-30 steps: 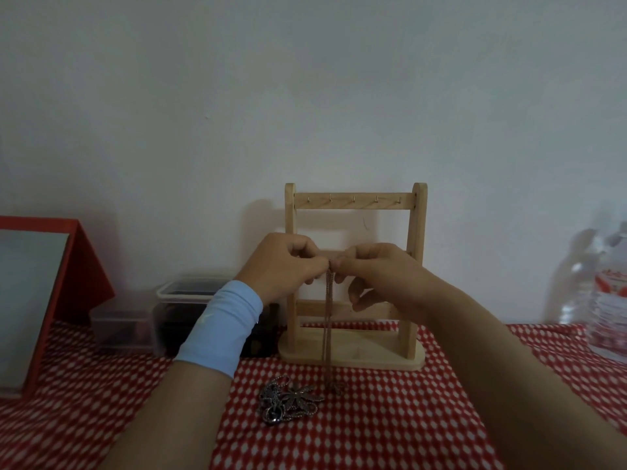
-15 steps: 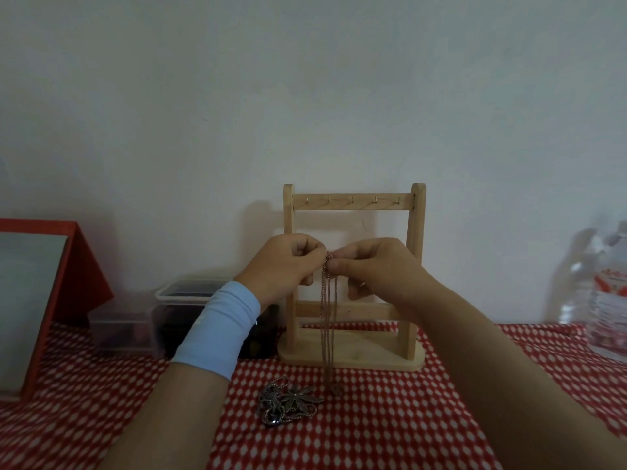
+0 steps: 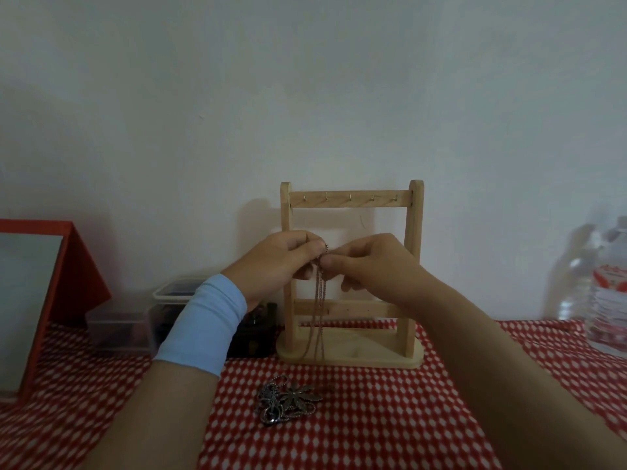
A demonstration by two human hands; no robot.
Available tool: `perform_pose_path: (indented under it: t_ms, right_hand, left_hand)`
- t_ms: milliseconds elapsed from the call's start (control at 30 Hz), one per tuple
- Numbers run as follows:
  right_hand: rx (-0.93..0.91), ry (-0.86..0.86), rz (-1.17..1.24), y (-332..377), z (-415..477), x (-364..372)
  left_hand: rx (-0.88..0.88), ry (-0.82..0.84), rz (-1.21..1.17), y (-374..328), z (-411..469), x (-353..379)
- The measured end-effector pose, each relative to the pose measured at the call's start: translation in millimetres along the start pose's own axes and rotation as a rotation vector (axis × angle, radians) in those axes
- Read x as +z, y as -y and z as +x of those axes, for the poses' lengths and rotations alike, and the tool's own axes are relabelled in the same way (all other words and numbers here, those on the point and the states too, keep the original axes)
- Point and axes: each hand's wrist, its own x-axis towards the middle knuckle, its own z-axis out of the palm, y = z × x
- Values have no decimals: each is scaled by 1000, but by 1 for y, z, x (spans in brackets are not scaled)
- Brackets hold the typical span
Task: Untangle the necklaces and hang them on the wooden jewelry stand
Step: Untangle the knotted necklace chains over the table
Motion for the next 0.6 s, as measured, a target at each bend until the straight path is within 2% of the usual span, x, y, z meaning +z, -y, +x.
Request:
perform_pose_path:
  t_ms: [67, 300, 433, 600]
  right_hand:
    - [-14, -33, 54, -1, 0, 0]
    - [19, 103, 55, -4, 1, -1]
    - [32, 14, 98, -12, 3, 3]
    - [67, 5, 226, -18, 4, 2]
  left_hand:
    - [16, -8, 63, 1, 1, -3]
    - [12, -6, 15, 6, 0, -1]
    - [0, 8, 27, 13, 1, 1]
    - [-12, 48, 134, 19, 3, 2]
